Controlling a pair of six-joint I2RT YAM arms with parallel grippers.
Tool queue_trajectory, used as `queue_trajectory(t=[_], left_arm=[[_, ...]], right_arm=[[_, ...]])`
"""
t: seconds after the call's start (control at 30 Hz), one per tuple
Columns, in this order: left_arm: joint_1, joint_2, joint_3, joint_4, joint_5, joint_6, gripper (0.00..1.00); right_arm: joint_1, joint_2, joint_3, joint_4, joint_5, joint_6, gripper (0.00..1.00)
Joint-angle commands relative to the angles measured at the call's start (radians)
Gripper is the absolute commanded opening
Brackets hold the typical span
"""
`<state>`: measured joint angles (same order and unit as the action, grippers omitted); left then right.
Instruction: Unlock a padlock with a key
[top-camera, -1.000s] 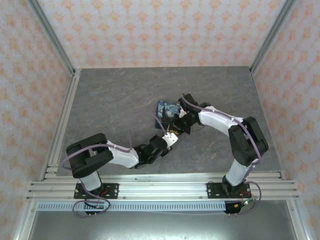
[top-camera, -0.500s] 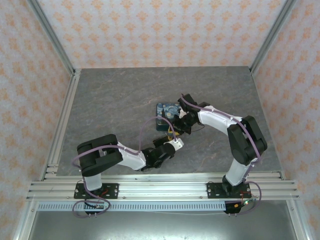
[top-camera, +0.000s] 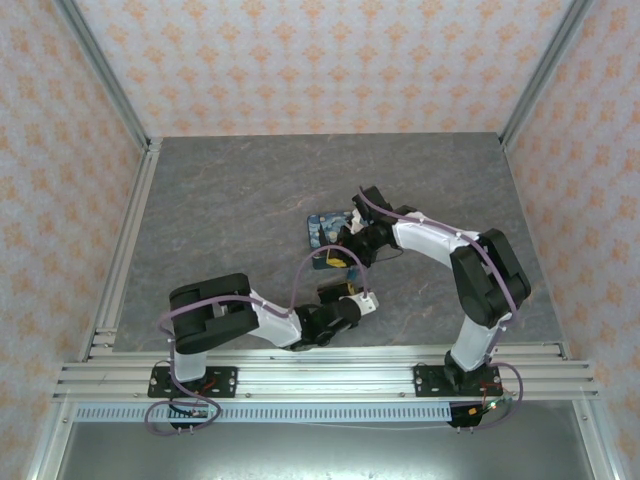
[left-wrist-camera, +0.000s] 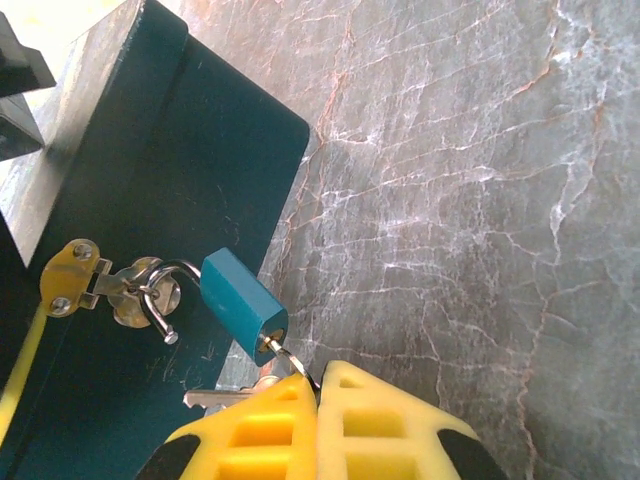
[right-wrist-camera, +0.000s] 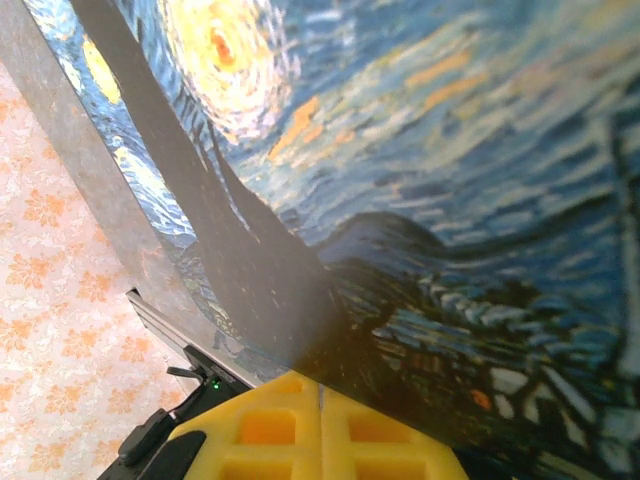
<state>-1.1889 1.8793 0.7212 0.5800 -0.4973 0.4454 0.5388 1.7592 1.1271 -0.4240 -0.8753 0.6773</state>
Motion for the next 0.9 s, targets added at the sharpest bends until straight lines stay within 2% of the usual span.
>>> queue_trajectory(t=[0.0, 0.17, 0.3, 0.43, 0.6, 0.87], left_arm=[[0.011, -0.008, -0.008, 0.025, 0.08, -0.057, 0.0], [0.064, -0.057, -0.077, 0.083, 0.146, -0.167, 0.0], [0.143, -0.102, -0.154, 0.159, 0.262, -0.279, 0.0], [0.214, -0.118, -0.202, 0.224, 0.37, -0.36, 0.0], [0.267, -0.127, -0.224, 0.258, 0.446, -0.411, 0.0], [0.308, -0.144, -0.231, 0.262, 0.517, -0.445, 0.0]], right_arm=[[0.01, 0.039, -0.032, -0.047, -0.006, 0.041, 0.0], [0.01, 0.027, -0.028, -0.073, 0.035, 0.018, 0.0], [0.01, -0.001, -0.011, -0.109, 0.096, -0.002, 0.0], [0.01, -0.049, 0.008, -0.135, 0.137, -0.009, 0.16], [0.01, -0.11, 0.02, -0.163, 0.188, -0.012, 0.35], [0.01, -0.195, 0.011, -0.181, 0.279, -0.012, 0.42]])
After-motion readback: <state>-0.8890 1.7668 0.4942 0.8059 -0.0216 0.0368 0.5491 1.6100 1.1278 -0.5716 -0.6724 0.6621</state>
